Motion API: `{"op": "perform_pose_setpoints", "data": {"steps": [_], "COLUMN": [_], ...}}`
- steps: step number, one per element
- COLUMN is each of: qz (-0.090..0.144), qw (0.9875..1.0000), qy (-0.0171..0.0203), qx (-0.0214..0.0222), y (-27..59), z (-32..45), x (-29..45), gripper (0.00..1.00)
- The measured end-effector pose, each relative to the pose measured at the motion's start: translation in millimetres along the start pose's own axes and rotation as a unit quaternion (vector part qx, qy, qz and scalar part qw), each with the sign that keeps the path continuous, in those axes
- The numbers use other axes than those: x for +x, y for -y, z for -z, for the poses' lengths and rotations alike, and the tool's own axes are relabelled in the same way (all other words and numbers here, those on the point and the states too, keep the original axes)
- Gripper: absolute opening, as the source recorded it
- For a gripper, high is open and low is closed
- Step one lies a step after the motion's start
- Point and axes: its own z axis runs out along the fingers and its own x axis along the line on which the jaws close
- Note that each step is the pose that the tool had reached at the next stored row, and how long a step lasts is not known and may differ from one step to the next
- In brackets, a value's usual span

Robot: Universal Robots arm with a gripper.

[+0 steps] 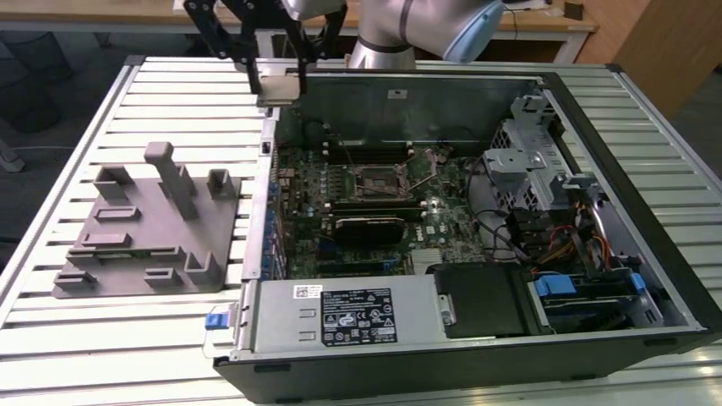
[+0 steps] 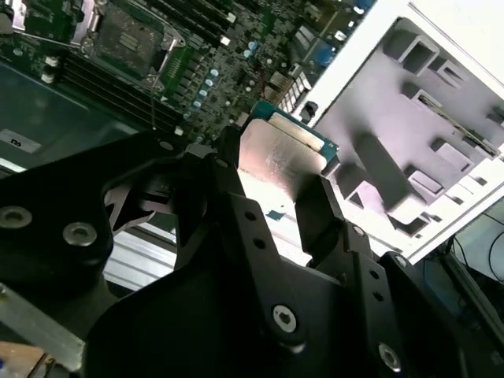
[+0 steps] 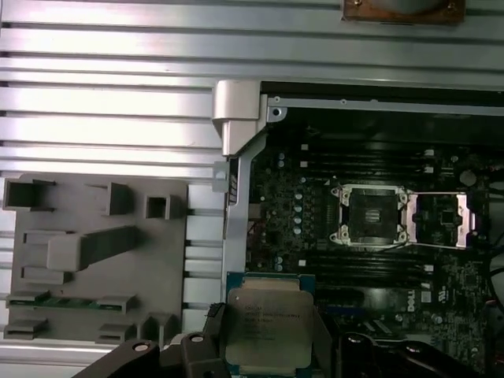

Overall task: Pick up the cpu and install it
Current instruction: 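Reach for the cpu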

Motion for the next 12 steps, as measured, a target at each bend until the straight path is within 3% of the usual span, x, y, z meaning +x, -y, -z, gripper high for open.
{"op": "perform_pose_setpoints", "data": {"steps": [12], "qz": [0.000], "qw": [1.0000], "qy": [0.0003], "qx": [0.0001], "y": [-10.9], "z": [-7.1], "x": [-47.9], "gripper": [0.53]}}
